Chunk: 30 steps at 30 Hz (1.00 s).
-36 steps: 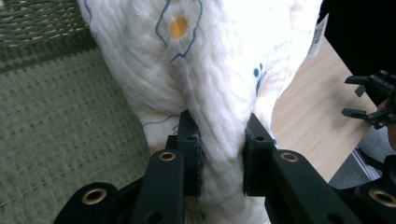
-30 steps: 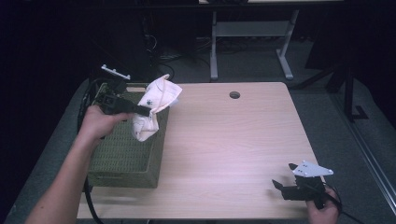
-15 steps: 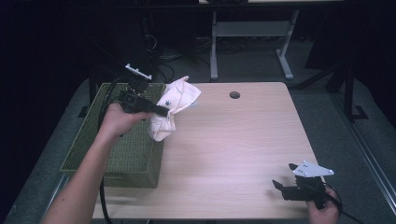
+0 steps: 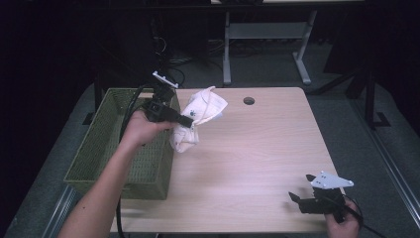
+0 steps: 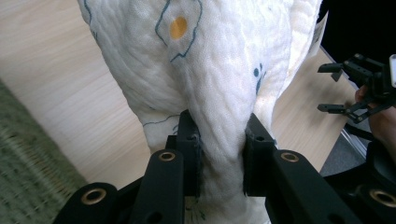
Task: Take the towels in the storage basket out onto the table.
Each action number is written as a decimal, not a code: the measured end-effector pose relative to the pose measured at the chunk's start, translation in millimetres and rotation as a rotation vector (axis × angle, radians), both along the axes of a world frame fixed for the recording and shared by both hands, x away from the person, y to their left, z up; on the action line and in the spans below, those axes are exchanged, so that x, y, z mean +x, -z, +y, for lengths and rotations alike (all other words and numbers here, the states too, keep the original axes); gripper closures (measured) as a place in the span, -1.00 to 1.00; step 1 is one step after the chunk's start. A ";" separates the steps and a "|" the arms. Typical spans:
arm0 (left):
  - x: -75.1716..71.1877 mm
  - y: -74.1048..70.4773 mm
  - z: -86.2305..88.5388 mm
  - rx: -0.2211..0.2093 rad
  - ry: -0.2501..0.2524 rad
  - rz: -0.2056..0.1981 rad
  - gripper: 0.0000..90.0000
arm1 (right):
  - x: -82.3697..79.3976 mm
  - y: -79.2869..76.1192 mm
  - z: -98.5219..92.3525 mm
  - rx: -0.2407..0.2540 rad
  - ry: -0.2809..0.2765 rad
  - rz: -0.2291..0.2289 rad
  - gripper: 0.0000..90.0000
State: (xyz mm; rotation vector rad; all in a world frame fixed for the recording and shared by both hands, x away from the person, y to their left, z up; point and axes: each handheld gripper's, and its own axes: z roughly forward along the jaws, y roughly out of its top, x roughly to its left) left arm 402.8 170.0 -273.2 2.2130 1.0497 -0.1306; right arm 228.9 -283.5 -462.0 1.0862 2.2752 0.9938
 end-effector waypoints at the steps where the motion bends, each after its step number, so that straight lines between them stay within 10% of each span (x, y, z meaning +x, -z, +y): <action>1: 0.6 3.8 -4.0 -0.005 0.010 0.005 0.63 | 0.3 0.2 0.2 0.002 -0.003 -0.002 -0.69; 30: 8.9 23.5 -70.7 0.004 0.093 0.024 0.59 | 1.2 1.4 1.2 0.004 -0.001 0.004 -0.69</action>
